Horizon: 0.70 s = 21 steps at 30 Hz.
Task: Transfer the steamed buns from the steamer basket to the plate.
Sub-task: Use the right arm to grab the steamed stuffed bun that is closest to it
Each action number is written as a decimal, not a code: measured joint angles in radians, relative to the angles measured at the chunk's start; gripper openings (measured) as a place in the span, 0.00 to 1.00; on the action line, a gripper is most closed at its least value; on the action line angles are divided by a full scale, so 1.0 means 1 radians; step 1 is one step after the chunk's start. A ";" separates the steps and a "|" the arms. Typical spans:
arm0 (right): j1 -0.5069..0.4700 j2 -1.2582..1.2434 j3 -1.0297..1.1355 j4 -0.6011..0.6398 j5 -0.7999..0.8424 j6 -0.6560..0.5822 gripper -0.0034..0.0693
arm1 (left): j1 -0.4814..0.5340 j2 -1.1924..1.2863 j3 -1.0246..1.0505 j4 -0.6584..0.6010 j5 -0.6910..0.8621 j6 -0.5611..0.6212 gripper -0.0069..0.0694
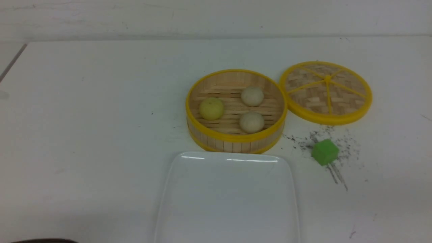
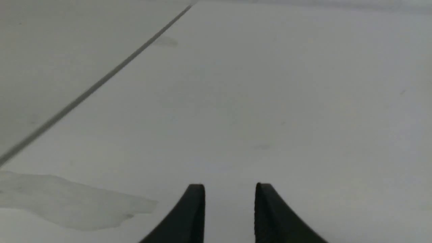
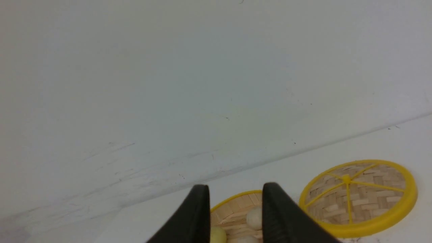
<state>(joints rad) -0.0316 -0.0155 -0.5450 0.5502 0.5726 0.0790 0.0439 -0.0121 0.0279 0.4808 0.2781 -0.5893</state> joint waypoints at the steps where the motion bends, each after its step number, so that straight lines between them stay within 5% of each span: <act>1: 0.000 0.000 0.000 0.005 0.006 0.000 0.38 | 0.000 0.000 0.000 -0.020 -0.018 -0.035 0.41; 16: 0.000 0.000 0.000 0.014 0.175 -0.022 0.38 | 0.000 0.000 0.000 -0.080 -0.083 -0.460 0.41; 21: 0.000 0.000 0.000 0.050 0.181 -0.089 0.38 | 0.000 0.000 0.002 -0.011 -0.209 -0.506 0.41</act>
<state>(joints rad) -0.0316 -0.0155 -0.5450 0.5999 0.7533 -0.0096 0.0439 -0.0121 0.0304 0.4699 0.0695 -1.0955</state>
